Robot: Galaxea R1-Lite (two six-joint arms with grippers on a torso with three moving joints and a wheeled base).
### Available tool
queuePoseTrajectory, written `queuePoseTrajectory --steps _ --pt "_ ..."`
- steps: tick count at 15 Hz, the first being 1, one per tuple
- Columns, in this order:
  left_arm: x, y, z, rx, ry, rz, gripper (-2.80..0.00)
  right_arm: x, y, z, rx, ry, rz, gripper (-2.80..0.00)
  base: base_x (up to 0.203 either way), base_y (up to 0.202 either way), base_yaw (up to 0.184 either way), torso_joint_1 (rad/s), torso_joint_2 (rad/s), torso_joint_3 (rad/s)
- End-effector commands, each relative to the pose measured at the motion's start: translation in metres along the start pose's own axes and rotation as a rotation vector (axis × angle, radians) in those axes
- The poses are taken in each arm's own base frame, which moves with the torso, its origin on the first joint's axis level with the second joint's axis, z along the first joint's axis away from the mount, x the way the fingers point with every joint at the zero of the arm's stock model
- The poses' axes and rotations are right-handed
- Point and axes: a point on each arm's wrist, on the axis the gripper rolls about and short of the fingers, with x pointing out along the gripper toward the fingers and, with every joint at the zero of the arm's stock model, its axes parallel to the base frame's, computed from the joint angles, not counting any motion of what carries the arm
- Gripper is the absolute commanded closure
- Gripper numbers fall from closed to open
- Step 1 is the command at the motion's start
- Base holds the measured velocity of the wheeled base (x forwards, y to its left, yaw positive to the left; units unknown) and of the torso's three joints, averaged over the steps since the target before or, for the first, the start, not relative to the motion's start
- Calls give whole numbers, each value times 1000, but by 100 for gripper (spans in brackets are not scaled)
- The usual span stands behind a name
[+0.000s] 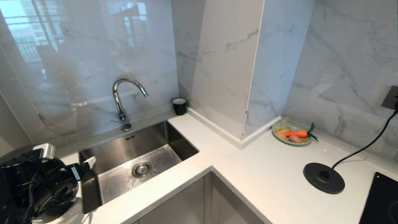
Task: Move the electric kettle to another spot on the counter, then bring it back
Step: Grab the kettle
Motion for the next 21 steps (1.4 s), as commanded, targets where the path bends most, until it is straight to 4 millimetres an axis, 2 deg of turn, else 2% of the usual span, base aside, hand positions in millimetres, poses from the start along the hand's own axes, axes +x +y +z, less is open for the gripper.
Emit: queuePoseTrajectory --steps 1,6,7,17,21 --pt "3 0 2 1 -14 -1 -280 0 0 0 -1 0 -1 0 0 0 0 0 0 0" --pt "4 1 0 1 -10 -2 -280 0 0 0 -1 0 -1 0 0 0 0 0 0 0" --pt "4 1 -1 1 -6 1 0 0 0 0 -1 0 -1 0 0 0 0 0 0 0" --pt "6 2 -4 1 8 5 0 0 0 0 -1 0 -1 0 0 0 0 0 0 0" --pt "5 0 1 11 -13 -2 0 0 0 0 0 0 -1 0 0 0 0 0 0 0"
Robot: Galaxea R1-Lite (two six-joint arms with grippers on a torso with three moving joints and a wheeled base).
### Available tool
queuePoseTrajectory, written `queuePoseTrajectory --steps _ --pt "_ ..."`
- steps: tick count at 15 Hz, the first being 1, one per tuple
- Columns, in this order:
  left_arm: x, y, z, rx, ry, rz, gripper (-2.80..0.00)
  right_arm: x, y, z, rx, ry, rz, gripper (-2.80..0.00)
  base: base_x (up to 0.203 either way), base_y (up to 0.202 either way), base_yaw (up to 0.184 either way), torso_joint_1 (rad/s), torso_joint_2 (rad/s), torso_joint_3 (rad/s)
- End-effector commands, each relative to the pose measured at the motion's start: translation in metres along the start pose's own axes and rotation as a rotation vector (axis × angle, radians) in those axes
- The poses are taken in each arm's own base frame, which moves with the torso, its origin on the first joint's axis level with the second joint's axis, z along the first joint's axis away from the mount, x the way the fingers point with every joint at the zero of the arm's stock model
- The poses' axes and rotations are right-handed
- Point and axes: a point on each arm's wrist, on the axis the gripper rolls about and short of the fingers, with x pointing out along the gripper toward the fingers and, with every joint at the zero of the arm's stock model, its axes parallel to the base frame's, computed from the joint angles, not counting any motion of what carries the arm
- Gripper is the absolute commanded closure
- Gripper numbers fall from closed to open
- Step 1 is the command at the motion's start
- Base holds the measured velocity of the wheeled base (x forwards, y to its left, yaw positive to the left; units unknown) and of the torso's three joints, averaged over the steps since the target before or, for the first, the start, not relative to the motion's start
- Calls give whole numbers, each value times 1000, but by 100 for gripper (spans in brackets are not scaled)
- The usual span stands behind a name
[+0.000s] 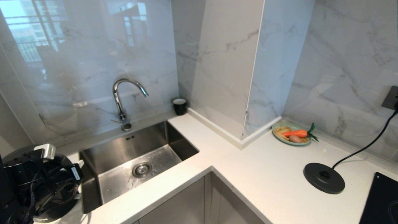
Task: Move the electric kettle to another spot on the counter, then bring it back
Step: Grab the kettle
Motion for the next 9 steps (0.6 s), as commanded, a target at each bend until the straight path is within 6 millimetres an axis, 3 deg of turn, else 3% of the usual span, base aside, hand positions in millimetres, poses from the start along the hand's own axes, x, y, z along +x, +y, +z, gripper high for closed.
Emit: queuePoseTrajectory --steps 1,5,9 --pt "-2 -3 9 9 -46 -11 0 0 0 0 0 0 0 0 0 0 0 0 0 0" --pt "-9 -16 31 30 -139 -36 0 0 0 0 0 0 0 0 0 0 0 1 6 2" --pt "-10 -27 33 38 -154 -36 0 0 0 0 0 0 0 0 0 0 0 0 0 0"
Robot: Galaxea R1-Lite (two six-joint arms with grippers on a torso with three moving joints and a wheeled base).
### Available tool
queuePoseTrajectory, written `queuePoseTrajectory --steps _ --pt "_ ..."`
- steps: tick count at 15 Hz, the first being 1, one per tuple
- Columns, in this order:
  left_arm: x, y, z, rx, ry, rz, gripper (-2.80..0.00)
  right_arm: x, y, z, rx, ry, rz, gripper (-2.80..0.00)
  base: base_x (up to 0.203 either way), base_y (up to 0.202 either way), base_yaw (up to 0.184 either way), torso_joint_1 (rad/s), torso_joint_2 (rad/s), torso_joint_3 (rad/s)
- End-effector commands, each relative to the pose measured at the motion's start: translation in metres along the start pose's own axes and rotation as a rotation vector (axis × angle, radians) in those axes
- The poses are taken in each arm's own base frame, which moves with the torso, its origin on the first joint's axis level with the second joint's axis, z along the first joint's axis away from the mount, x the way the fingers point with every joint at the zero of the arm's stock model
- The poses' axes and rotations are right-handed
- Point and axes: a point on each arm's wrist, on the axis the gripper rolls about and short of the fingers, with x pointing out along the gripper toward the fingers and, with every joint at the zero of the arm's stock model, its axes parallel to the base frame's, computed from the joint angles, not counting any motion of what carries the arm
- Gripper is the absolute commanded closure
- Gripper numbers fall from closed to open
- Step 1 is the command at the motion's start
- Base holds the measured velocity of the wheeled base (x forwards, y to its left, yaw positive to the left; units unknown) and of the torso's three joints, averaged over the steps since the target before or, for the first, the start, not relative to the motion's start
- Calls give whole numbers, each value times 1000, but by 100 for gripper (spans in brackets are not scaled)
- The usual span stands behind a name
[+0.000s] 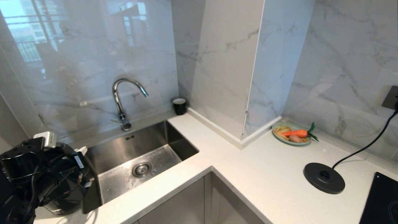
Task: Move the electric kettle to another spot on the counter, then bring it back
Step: Grab the kettle, then place it on the power base
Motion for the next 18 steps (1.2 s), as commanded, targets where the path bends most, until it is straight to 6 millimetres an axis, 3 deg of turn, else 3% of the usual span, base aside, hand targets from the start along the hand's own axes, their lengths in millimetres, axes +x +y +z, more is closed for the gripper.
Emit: queuePoseTrajectory --steps 1,6,10,14,18 --pt "-3 -4 7 5 -35 -14 0 0 0 0 0 0 0 0 0 0 0 0 0 0" --pt "-12 -19 19 23 -81 -64 0 0 0 0 0 0 0 0 0 0 0 0 0 0" --pt "-36 -62 18 43 -69 -207 0 0 0 0 0 0 0 0 0 0 0 0 0 0" --pt "-43 -110 10 61 -71 -231 0 0 0 0 0 0 0 0 0 0 0 0 0 0" --pt "-51 -135 8 68 -80 -295 0 0 0 0 0 0 0 0 0 0 0 0 0 0"
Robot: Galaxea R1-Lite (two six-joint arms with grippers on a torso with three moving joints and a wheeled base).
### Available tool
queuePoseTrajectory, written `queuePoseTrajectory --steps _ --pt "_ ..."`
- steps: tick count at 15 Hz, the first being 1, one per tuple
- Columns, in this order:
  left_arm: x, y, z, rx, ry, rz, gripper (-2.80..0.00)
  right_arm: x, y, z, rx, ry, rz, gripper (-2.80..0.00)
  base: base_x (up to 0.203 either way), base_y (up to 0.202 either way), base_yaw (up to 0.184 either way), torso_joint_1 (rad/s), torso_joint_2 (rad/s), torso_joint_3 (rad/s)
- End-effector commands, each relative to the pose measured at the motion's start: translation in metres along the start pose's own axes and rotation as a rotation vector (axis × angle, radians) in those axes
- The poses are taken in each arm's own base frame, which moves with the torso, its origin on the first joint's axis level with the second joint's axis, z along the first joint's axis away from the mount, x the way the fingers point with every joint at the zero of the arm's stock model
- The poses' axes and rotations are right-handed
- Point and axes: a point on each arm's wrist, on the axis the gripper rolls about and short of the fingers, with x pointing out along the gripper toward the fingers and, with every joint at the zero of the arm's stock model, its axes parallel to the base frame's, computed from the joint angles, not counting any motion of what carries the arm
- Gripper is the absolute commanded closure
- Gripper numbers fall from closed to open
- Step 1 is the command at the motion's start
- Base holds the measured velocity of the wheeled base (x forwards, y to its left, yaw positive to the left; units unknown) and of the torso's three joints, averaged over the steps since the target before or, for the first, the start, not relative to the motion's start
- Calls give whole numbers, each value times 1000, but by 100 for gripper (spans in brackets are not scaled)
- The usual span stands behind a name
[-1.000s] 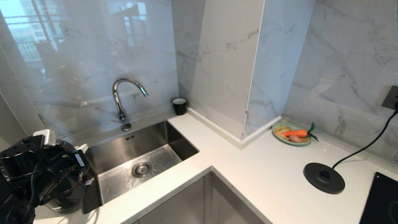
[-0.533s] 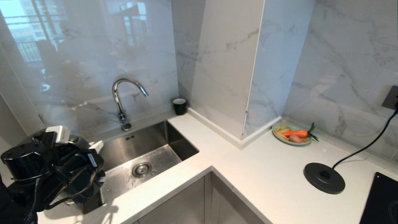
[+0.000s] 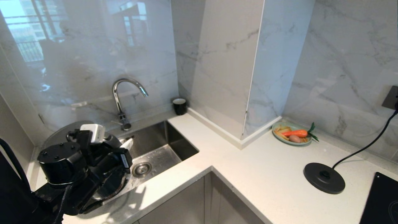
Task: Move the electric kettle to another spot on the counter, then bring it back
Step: Place it on the power base
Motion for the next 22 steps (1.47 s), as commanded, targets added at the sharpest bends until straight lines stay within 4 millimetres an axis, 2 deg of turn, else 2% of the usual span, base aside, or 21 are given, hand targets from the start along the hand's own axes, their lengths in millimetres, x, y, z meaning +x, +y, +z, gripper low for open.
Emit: queuePoseTrajectory --steps 1,7,13,22 --pt "-2 -8 1 -2 -7 -27 0 0 0 0 0 0 1 0 0 0 0 0 0 0" --pt "-4 -10 1 -1 -7 -34 0 0 0 0 0 0 0 0 0 0 0 10 -12 -11" --pt "-4 -11 1 2 -8 -34 0 0 0 0 0 0 0 0 0 0 0 103 -246 -125" --pt "-4 -19 8 -4 -41 -64 0 0 0 0 0 0 0 0 0 0 0 -1 4 2"
